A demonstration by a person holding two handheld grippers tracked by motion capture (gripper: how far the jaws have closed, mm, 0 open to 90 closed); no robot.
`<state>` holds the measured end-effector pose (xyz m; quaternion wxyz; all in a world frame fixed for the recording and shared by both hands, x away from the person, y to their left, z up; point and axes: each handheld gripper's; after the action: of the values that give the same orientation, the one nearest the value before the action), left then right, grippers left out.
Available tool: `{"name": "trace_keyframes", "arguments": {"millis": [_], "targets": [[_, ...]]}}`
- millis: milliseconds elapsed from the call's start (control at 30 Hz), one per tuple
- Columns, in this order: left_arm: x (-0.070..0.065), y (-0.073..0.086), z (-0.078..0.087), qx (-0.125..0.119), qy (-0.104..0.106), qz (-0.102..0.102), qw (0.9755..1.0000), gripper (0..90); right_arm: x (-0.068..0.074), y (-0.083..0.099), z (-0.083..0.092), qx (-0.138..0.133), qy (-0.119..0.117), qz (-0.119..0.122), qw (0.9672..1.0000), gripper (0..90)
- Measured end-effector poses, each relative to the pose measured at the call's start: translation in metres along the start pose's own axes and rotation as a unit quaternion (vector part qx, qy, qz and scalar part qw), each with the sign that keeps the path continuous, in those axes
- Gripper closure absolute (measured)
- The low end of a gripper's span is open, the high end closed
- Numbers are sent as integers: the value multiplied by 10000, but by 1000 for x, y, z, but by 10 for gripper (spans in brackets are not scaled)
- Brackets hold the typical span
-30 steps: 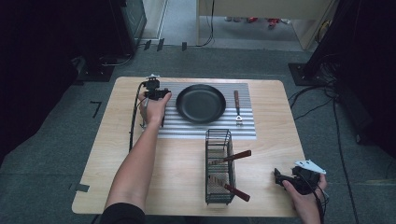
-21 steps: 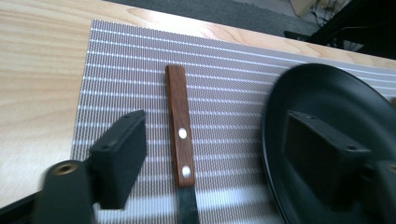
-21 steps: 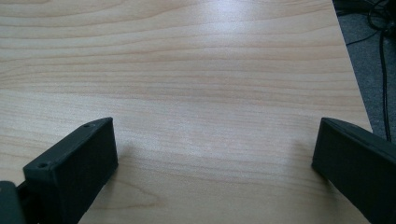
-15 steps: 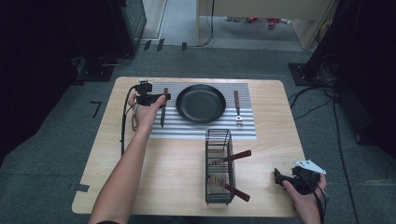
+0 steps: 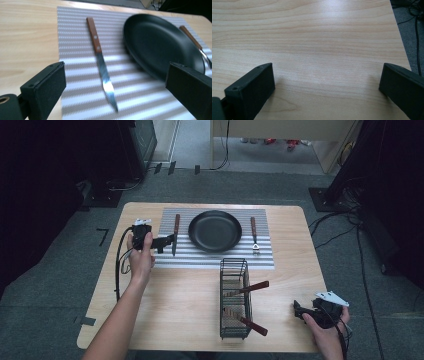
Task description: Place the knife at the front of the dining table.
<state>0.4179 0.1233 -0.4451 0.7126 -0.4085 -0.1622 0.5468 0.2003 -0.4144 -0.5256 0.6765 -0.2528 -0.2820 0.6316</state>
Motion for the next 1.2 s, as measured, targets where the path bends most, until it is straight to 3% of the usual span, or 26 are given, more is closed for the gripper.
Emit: {"name": "trace_keyframes", "arguments": {"millis": [167, 300, 767, 867, 1000, 1200], "targets": [[8, 21, 23, -46, 4, 11, 10000, 33, 0, 0, 0, -1, 1, 0, 10000, 0], [15, 40, 38, -67, -139, 6, 9999, 33, 0, 0, 0, -1, 1, -2, 10000, 0], [32, 107, 76, 66, -376, -71, 9992, 23, 0, 0, 0, 0, 1, -1, 10000, 0], [37, 122, 83, 128, -467, -165, 9987, 22, 0, 0, 0, 0, 1, -1, 10000, 0], [47, 140, 93, 183, -511, -63, 9985, 8, 0, 0, 0, -1, 2, -1, 10000, 0], [52, 161, 106, 284, -814, -309, 9958, 7, 0, 0, 0, 7, 2, -9, 10000, 0]]}}
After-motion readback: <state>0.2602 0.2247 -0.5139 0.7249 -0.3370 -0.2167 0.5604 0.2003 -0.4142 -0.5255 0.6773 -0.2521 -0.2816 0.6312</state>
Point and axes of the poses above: each handheld gripper's, and its own axes: z roughly backward along the jaws, y roughly out of its underside, x roughly to its left, and after that the axes turned 3 degrees about -z, right-handed
